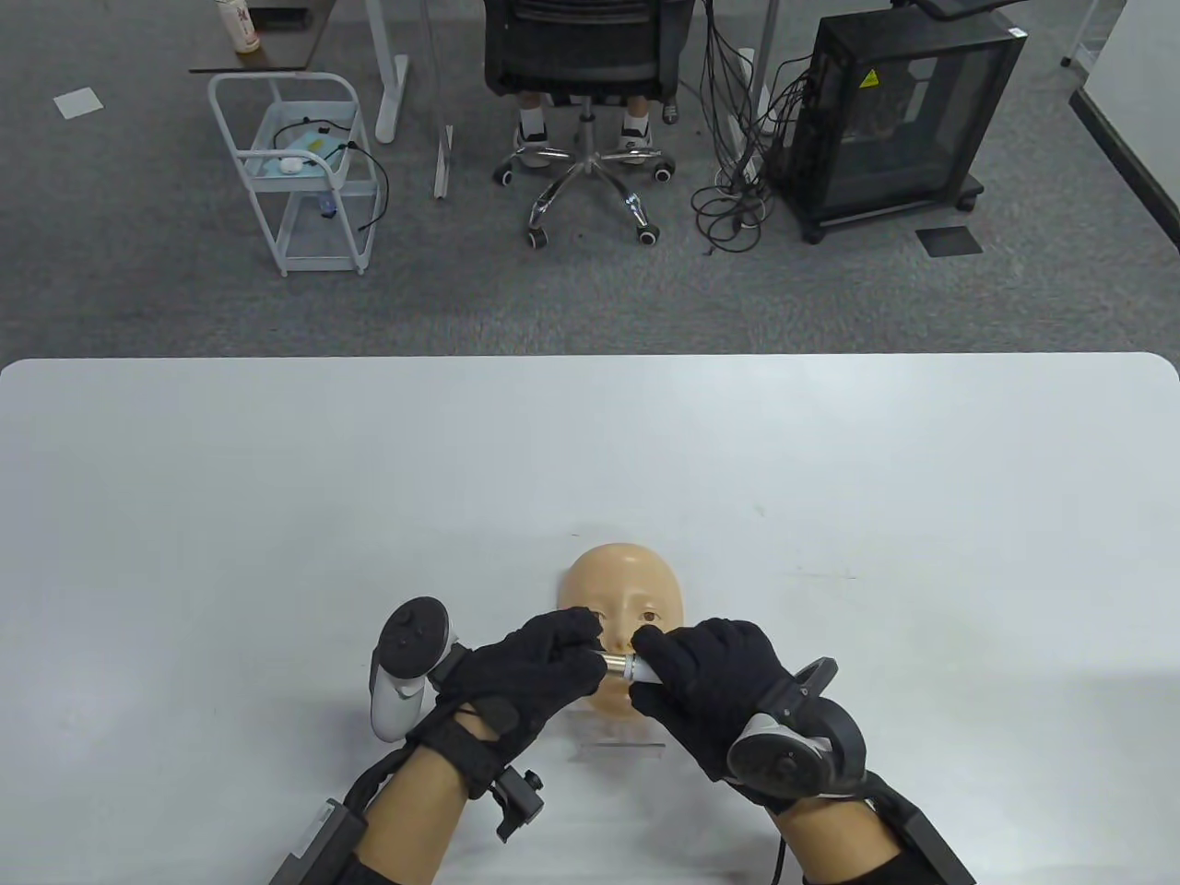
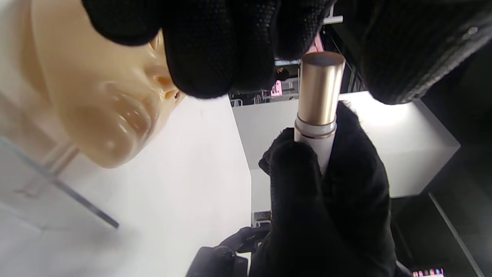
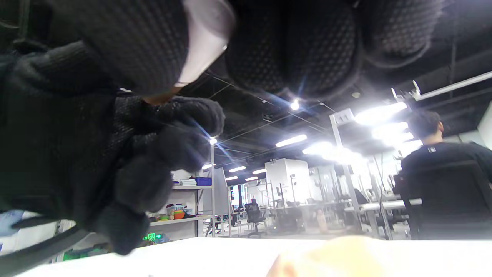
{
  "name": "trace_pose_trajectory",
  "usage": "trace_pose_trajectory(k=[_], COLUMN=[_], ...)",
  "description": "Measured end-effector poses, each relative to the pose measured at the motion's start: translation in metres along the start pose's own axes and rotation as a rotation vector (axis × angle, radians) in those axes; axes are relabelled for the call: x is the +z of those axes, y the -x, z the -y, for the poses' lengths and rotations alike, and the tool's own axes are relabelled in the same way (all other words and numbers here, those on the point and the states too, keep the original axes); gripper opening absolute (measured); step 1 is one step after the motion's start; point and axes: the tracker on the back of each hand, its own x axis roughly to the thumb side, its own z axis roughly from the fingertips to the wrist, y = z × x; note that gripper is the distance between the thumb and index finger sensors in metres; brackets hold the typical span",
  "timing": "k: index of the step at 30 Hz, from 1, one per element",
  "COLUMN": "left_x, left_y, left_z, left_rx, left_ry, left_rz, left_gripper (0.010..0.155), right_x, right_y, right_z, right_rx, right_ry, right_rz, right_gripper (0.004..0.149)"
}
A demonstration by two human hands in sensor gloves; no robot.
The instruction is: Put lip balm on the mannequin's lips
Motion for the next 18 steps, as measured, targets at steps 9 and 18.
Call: trace_pose_trajectory(k=[9,18], left_x=[-0.003,0.0], left_y=[0.012,-0.015], left_z=[0.002,0.004], left_rx=[0.114,-0.124], left_ry=[0.06,-0.019], left_rz=[-0.077,0.188], left_gripper=[0.054,0.046], right_x=[0.0,0.001], right_y=[-0.009,0.016], right_z=[-0.002,-0.006], right_rx=[0.064,-0.431], right_ry=[-0.004,-0.072], right_rz=[0.082,-0.16], right_gripper=[0.062,0.062])
